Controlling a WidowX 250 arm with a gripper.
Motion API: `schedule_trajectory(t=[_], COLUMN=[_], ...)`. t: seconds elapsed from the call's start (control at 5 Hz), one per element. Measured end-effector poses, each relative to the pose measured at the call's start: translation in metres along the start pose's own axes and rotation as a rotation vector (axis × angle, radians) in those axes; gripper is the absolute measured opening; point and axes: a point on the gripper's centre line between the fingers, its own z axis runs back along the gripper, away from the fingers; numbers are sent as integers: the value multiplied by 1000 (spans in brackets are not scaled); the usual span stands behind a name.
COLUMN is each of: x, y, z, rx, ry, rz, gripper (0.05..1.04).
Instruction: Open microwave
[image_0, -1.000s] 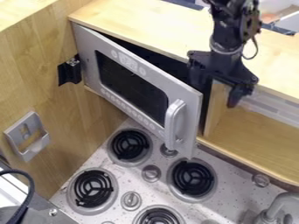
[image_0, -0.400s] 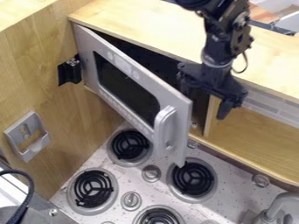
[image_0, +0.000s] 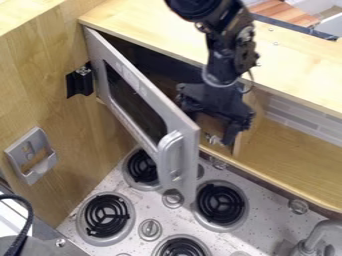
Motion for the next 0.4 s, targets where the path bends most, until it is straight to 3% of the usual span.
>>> schedule_trajectory(t=[0.4], x=[-7], y=[23], z=[-3], rx=[22], ry=[16], rz=[74], gripper=[1000])
